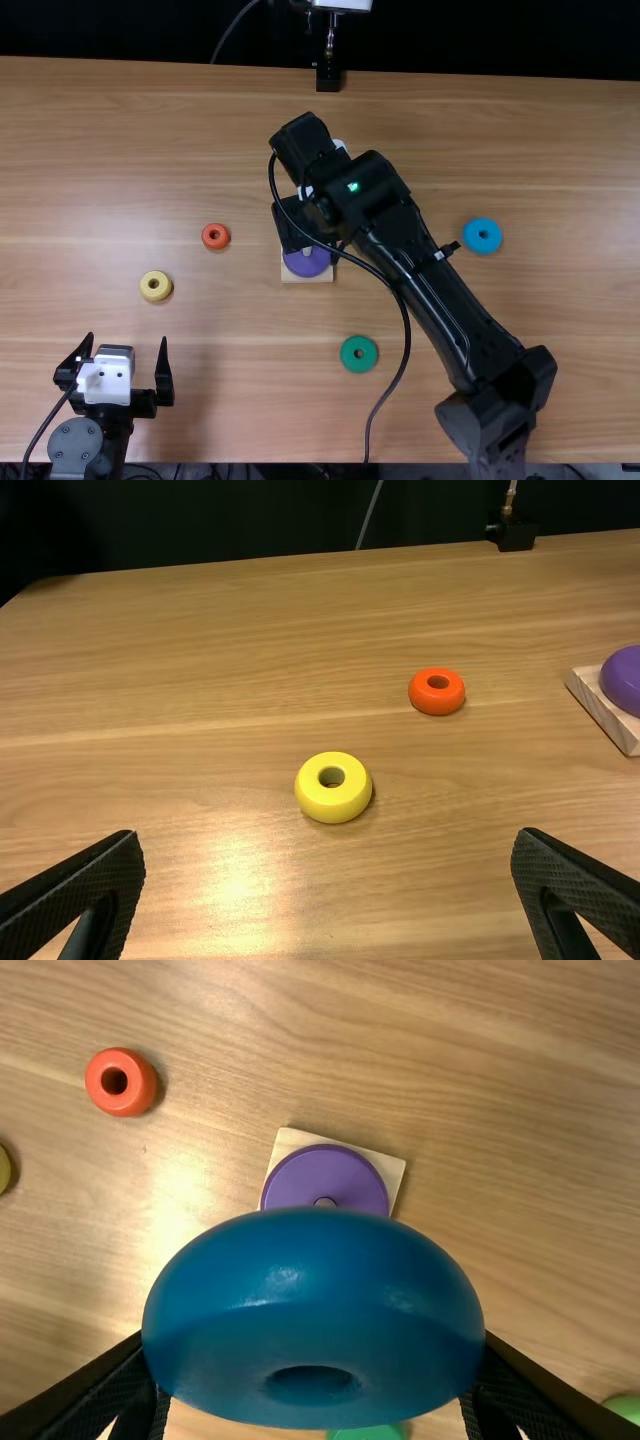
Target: Build the Hanoi tower: stack the rings onto the peg from bottom to top in this color order: purple, dark blue, light blue, dark green, light green, yellow, orange.
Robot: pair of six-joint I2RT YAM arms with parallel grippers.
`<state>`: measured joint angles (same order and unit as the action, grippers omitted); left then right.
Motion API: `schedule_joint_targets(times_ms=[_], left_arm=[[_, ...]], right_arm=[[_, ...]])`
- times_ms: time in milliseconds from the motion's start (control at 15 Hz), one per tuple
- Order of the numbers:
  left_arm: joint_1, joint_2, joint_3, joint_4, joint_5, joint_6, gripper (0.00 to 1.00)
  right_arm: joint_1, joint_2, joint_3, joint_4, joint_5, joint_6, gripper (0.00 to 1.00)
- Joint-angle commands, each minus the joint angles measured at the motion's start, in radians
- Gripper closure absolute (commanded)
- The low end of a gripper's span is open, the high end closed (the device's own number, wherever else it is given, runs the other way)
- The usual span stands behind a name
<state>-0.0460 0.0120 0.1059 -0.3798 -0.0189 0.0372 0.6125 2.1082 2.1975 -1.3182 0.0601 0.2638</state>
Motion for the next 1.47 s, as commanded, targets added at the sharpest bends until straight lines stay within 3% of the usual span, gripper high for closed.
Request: schedule_joint_targets(times_ms=[0,600,733,1000,1400], left_arm=[[-0.005,-0.012,-0.106,-0.08,0.008,-0.002,0.0],[-0.005,-0.012,-0.106,-0.08,0.008,-0.002,0.0],[-0.005,-0.012,-0.106,-0.08,0.008,-0.002,0.0],[-0.005,-0.012,-0.106,-0.08,0.008,-0.002,0.0],[-0.005,-0.012,-0.106,-0.08,0.008,-0.002,0.0]], right_arm=[[-0.011,0.012,0.028,-0.003,0.008,-0.002,1.0],[-0.08,-0.214,-0.03,0.001,0.006,-0.004,1.0],[-0.114,-0.249,-0.125,0.003,0.006,-0.004,1.0],[-0.258,-0.356,-0.406,0.036,0.003,-0.004,1.0],[-0.278,-0.37,-0.74,0.284,0.003,-0.004,1.0]])
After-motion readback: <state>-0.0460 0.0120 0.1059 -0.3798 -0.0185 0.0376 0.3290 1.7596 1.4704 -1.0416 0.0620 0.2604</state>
